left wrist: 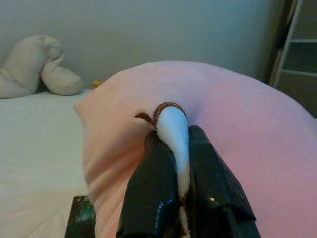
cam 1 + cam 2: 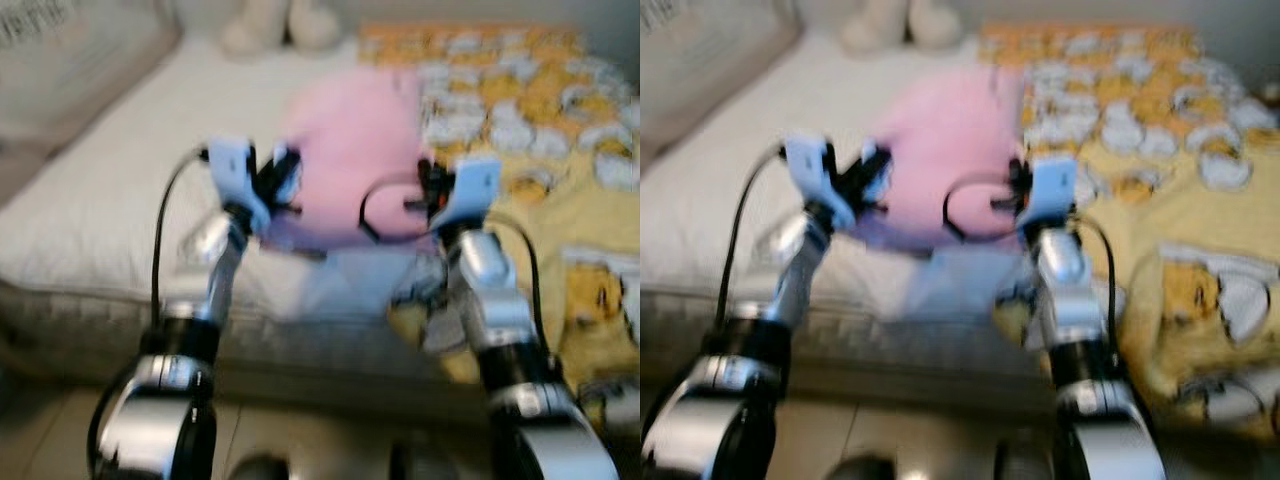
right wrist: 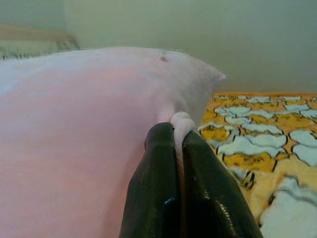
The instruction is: Clean up the room
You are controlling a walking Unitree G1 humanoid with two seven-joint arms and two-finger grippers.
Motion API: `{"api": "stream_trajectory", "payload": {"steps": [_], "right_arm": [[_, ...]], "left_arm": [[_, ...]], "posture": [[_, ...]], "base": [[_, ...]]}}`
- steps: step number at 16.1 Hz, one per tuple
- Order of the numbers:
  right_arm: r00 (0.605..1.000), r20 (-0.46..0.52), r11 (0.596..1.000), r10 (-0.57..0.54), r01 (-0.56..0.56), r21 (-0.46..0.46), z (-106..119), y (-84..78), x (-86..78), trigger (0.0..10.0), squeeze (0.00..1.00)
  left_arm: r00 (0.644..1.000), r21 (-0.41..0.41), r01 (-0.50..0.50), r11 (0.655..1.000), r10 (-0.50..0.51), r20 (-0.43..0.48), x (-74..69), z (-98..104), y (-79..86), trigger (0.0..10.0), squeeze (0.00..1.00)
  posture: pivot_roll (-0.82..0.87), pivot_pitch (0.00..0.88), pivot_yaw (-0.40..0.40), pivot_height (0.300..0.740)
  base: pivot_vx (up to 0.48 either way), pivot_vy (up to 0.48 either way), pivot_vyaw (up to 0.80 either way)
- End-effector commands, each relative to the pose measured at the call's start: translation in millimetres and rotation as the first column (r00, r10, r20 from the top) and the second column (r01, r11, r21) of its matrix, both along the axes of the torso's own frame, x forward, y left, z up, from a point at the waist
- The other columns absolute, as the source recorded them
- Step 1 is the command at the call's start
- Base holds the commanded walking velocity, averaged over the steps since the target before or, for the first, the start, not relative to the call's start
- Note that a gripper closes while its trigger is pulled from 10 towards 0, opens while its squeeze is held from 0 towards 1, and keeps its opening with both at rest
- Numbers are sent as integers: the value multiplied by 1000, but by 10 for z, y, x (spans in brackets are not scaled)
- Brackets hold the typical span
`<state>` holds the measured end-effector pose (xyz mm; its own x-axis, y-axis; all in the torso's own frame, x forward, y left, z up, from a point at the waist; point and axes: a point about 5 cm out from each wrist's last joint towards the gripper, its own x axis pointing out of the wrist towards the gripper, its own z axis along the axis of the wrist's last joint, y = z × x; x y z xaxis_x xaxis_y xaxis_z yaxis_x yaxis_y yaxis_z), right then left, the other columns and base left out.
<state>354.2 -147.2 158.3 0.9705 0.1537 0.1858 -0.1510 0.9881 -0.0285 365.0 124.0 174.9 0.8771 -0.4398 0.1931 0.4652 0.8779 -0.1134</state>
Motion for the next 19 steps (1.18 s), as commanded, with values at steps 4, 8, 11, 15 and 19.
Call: {"api": "stream_trajectory", "payload": {"steps": [4,8,11,15,19], "right_arm": [[999,52,1000,-8,8,-2,106,13,42,0,75],[999,37,1000,-17,17,1,64,13,53,0,71],[999,37,1000,-12,12,-3,66,19,73,0,71],[999,45,999,28,-27,-23,83,84,81,0,71],[999,37,999,36,-35,-25,62,84,91,0,75]], "left_arm": [[998,35,-55,998,55,2,-11,-39,233,0,0],[999,39,-44,998,44,-8,-15,-63,206,0,0],[998,27,-66,997,67,-14,-2,-62,220,0,0],[988,1,-152,988,152,-26,4,-81,188,0,0],[985,24,-163,986,164,-45,-10,-117,150,10000,0]], "posture": [[-139,0,70,703],[-136,0,72,703],[-132,0,71,703],[-130,0,63,703],[-122,0,56,703]], "base": [[0,480,0],[0,480,-600],[0,480,0],[0,360,0],[67,0,0]]}}
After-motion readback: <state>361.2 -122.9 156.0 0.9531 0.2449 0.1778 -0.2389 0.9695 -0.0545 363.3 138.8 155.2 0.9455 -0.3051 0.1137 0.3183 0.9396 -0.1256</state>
